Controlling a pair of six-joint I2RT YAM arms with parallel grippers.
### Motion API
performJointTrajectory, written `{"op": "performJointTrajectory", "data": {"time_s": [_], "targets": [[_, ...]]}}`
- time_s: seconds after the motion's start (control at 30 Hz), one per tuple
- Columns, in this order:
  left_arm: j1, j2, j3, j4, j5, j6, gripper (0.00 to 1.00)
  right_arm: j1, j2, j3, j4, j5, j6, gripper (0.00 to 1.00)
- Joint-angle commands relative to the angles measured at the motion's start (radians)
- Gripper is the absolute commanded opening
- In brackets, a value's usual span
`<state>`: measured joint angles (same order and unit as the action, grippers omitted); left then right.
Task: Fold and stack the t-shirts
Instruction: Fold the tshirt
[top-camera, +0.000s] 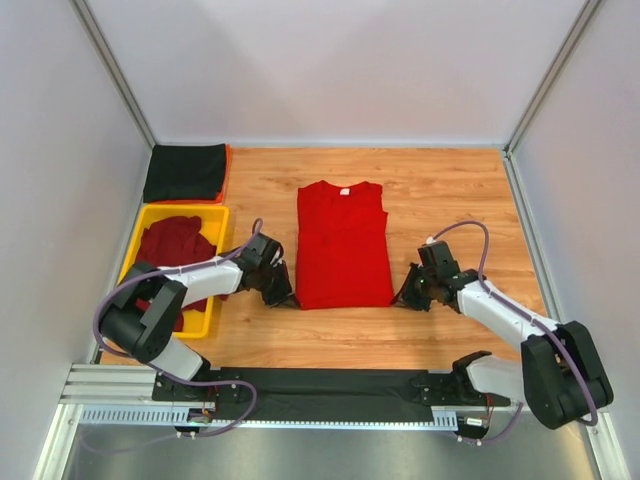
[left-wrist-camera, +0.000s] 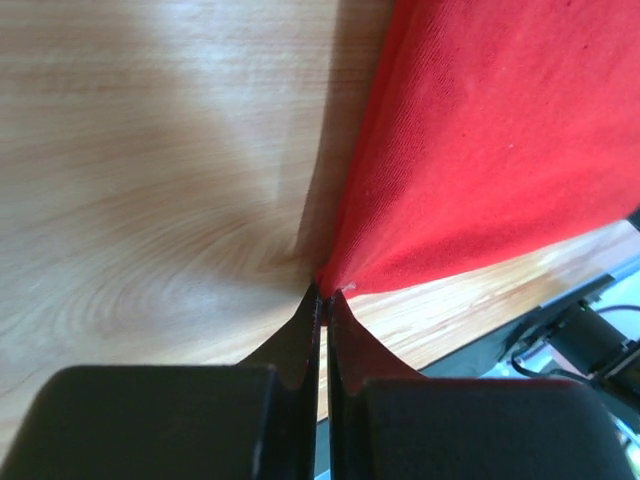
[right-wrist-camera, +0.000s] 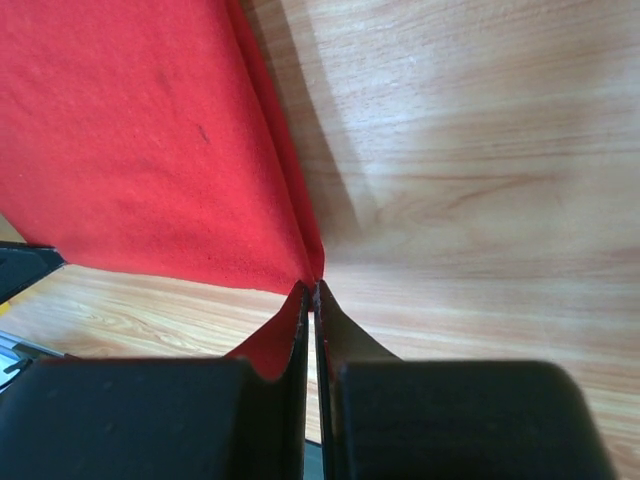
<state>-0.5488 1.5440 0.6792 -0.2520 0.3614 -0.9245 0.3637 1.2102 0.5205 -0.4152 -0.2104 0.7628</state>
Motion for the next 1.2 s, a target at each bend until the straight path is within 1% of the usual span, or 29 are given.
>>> {"op": "performJointTrajectory", "data": {"time_s": [0.0, 0.07, 0.23, 0.37, 0.47, 0.6, 0.8, 0.97, 1.0, 1.17], "targets": [[-0.008, -0.071, 0.014, -0.085, -0.073, 0.012, 0.00, 0.006, -0.057, 0.006, -0.053, 0.034, -0.011, 0.00], [-0.016, -0.122, 0.019, -0.118, -0.090, 0.009, 0.00, 0.004, -0.084, 0.007, -0.065, 0.031, -0.014, 0.00], [-0.039, -0.192, 0.034, -0.182, -0.102, -0.002, 0.00, 0.007, -0.135, 0.013, -0.108, 0.031, -0.016, 0.00], [-0.043, -0.260, 0.059, -0.248, -0.119, -0.004, 0.00, 0.012, -0.224, 0.039, -0.178, 0.043, -0.014, 0.00], [-0.042, -0.286, 0.111, -0.312, -0.150, 0.012, 0.00, 0.011, -0.271, 0.093, -0.241, 0.060, -0.022, 0.00], [-0.043, -0.301, 0.221, -0.389, -0.191, 0.038, 0.00, 0.012, -0.285, 0.203, -0.313, 0.089, -0.042, 0.00], [-0.042, -0.283, 0.374, -0.463, -0.260, 0.085, 0.00, 0.009, -0.242, 0.355, -0.347, 0.147, -0.077, 0.00], [-0.037, -0.197, 0.506, -0.530, -0.340, 0.133, 0.00, 0.011, -0.127, 0.476, -0.343, 0.183, -0.118, 0.00], [-0.025, -0.182, 0.551, -0.538, -0.341, 0.151, 0.00, 0.009, -0.108, 0.524, -0.344, 0.189, -0.126, 0.00], [0.039, -0.075, 0.680, -0.546, -0.309, 0.179, 0.00, -0.014, 0.024, 0.647, -0.333, 0.206, -0.164, 0.00]]}}
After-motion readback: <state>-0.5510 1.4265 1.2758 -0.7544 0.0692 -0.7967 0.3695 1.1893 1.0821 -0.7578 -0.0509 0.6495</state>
